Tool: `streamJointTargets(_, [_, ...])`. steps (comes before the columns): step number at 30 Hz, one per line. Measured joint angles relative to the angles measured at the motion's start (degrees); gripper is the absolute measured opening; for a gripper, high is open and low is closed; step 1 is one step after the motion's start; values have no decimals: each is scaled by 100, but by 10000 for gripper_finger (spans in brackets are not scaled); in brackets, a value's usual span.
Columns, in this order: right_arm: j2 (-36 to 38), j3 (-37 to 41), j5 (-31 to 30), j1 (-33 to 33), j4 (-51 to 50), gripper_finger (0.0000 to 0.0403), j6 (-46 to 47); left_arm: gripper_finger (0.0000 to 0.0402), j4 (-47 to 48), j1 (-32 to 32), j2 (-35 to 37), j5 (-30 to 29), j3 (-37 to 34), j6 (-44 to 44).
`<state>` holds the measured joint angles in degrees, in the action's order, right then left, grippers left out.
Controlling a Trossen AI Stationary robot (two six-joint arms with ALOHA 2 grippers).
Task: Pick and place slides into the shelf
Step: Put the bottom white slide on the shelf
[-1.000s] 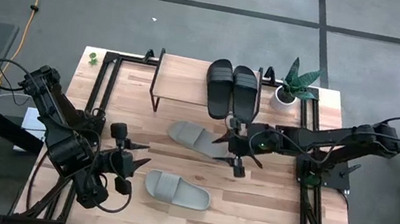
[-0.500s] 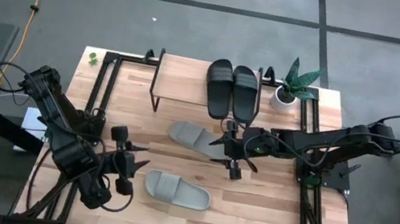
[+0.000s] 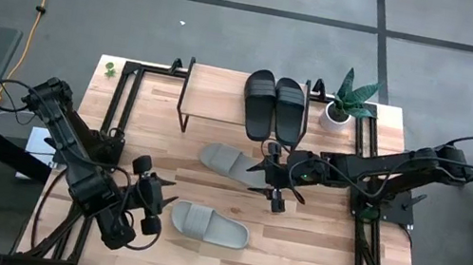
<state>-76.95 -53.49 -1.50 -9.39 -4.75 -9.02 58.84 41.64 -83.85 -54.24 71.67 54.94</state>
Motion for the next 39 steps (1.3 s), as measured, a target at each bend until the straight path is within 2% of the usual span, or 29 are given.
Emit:
streamJointTargets(3, [0, 0, 0, 0, 0, 229, 2, 150, -124, -75, 0, 51, -131, 123])
streamJointTargets(9, [0, 0, 0, 0, 0, 229, 1, 150, -300, -118, 0, 11, -358, 1129])
streamJointTargets(18, [0, 0, 0, 0, 0, 229, 2, 150, -598, -114, 0, -68, -896, 2054])
streamJointTargets(25, [0, 0, 0, 0, -1, 229, 62, 150, -1203, -113, -28, 9, -1204, 2173])
streamJointTargets(31, [0, 0, 0, 2, -19, 229, 275, 150, -2656, 260, -360, 229, -1815, 2131])
streamJointTargets(39, [0, 4, -149, -55, -97, 229, 379, 150, -2635, 344, -411, 104, -2029, 2307])
